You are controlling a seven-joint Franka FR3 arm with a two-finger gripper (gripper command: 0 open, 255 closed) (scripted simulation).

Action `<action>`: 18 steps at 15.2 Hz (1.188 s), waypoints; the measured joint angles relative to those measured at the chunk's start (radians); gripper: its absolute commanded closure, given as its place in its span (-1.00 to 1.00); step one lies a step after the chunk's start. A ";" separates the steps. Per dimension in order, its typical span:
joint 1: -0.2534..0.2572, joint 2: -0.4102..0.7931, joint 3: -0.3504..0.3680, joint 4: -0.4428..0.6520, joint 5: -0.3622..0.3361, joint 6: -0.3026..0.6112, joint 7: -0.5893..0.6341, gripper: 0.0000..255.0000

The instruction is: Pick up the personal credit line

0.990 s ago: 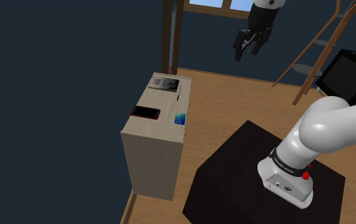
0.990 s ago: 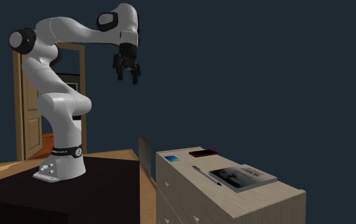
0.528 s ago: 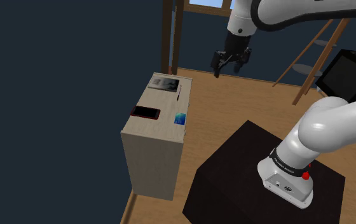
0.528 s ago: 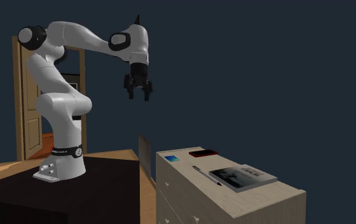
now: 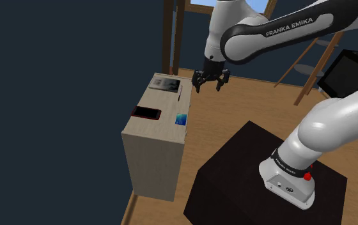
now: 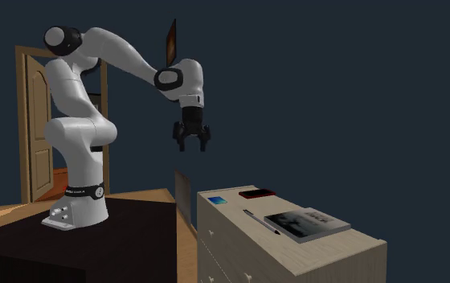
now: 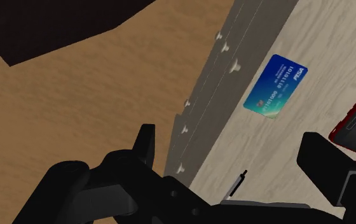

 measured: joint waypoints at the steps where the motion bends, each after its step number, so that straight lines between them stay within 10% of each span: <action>1: -0.009 0.032 0.016 0.004 -0.005 0.029 0.037 -1.00; 11: -0.113 0.462 0.128 0.123 -0.245 0.302 0.500 -1.00; 18: -0.097 0.647 0.093 0.186 -0.413 0.389 0.699 -1.00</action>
